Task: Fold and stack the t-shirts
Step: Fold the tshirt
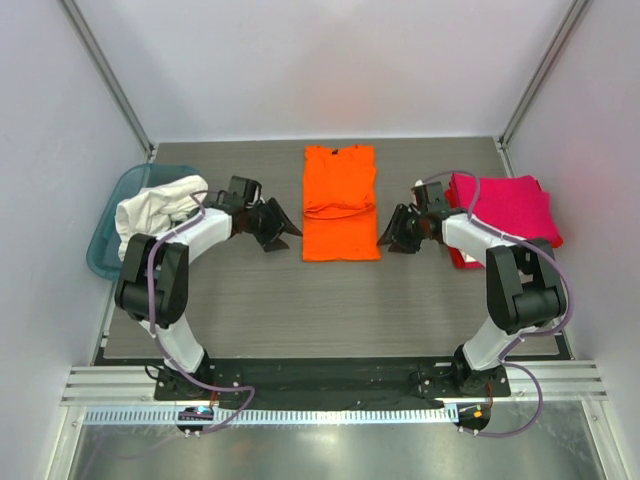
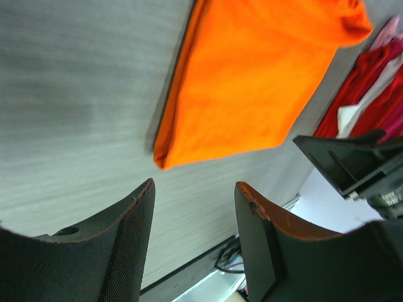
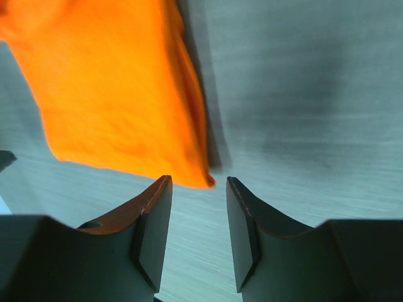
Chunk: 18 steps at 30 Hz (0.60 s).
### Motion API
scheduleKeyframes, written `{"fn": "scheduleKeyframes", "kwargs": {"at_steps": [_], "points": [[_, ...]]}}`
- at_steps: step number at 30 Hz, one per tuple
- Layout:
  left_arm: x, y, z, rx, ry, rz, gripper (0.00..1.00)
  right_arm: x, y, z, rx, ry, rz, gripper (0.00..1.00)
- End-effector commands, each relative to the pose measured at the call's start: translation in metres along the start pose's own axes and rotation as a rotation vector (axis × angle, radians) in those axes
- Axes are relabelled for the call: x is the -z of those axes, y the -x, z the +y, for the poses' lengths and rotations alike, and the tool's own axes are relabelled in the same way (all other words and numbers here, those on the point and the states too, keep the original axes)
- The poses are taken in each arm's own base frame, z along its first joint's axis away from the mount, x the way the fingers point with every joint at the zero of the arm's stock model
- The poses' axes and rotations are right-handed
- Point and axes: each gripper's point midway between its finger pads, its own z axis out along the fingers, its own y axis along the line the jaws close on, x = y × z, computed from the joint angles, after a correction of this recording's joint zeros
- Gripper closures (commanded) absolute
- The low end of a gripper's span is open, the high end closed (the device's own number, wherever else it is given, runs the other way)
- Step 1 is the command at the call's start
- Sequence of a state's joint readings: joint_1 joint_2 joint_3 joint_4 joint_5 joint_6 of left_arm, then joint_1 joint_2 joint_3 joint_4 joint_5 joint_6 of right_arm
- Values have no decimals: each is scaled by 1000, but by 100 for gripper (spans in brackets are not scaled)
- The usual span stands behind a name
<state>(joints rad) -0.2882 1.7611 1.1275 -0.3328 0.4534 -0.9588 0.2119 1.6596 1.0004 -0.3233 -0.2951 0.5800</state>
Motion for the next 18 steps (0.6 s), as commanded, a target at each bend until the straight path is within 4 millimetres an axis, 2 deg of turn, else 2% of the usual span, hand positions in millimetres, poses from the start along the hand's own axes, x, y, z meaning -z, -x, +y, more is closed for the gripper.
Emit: {"fn": "scheduleKeyframes", "kwargs": {"at_steps": [1, 5, 8, 16, 18], "points": [[7, -15, -5, -57, -41, -9, 46, 0, -9, 10, 3, 93, 2, 55], [4, -24, 6, -55, -29, -4, 46, -10, -26, 3, -14, 110, 42, 55], [-4, -28, 12, -53, -18, 13, 47, -17, -32, 0, -31, 113, 62, 55], [-18, -36, 23, -45, -2, 33, 48, -28, -32, -4, -43, 103, 64, 54], [-21, -36, 25, -41, 0, 35, 49, -31, -32, -5, -48, 100, 67, 59]]}}
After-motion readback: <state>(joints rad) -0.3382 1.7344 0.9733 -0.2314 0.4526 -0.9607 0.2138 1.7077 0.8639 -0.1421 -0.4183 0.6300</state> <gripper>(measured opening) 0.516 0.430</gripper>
